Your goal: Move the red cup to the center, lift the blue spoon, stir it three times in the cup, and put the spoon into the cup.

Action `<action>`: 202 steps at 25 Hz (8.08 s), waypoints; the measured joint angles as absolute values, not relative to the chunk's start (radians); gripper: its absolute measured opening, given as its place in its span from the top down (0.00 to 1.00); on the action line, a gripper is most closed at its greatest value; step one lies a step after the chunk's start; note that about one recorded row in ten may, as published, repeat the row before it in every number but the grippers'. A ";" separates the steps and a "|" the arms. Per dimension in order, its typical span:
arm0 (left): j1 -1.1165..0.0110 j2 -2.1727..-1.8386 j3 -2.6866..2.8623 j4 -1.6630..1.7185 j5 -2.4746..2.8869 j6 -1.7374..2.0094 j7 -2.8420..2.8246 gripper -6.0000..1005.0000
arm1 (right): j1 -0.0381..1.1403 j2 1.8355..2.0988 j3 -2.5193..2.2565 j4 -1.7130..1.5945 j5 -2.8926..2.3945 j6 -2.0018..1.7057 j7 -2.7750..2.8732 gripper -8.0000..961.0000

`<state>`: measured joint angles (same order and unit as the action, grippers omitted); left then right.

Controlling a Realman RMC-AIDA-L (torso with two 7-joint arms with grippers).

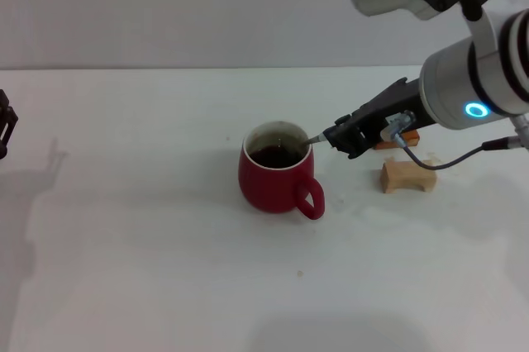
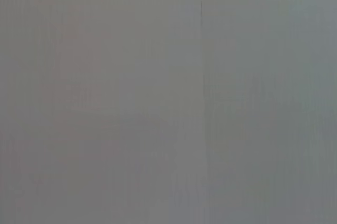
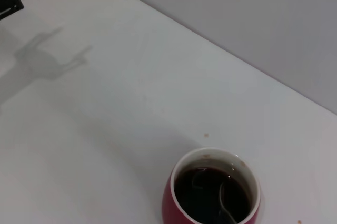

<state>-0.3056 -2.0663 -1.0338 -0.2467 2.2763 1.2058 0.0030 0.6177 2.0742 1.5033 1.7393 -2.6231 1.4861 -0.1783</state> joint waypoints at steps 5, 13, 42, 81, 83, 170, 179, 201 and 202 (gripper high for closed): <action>-0.307 -2.066 -1.034 -0.245 2.276 1.206 0.003 0.16 | 0.634 2.074 1.495 1.702 -2.623 1.459 -0.183 0.86; -0.310 -2.065 -1.034 -0.245 2.276 1.206 0.003 0.16 | 0.658 2.074 1.482 1.640 -2.624 1.434 -0.185 0.86; -0.307 -2.065 -1.035 -0.250 2.276 1.206 0.003 0.16 | 0.740 2.076 1.420 1.466 -2.601 1.304 -0.207 0.86; -0.308 -2.068 -1.028 -0.256 2.277 1.205 0.003 0.16 | 0.757 2.076 1.405 1.435 -2.620 1.286 -0.233 0.86; -0.308 -2.068 -1.028 -0.256 2.277 1.205 0.003 0.16 | 0.760 2.075 1.411 1.421 -2.621 1.277 -0.235 0.86; -0.317 -2.068 -1.023 -0.258 2.284 1.206 0.003 0.16 | 0.788 2.076 1.375 1.376 -2.612 1.210 -0.240 0.85; -0.319 -2.068 -1.023 -0.258 2.284 1.204 0.003 0.16 | 0.778 2.077 1.374 1.404 -2.616 1.213 -0.241 0.80; -0.312 -2.068 -1.059 -0.255 2.276 1.203 0.002 0.16 | 0.044 2.085 1.261 1.377 -2.868 -0.398 -0.228 0.53; -0.312 -2.068 -1.059 -0.255 2.276 1.203 0.002 0.16 | 0.044 2.085 1.261 1.377 -2.868 -0.398 -0.228 0.52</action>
<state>-0.3119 -2.0677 -1.0588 -0.2551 2.2764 1.2028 0.0019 0.0437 2.0855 1.2613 1.3770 -2.8676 -0.3984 -0.2279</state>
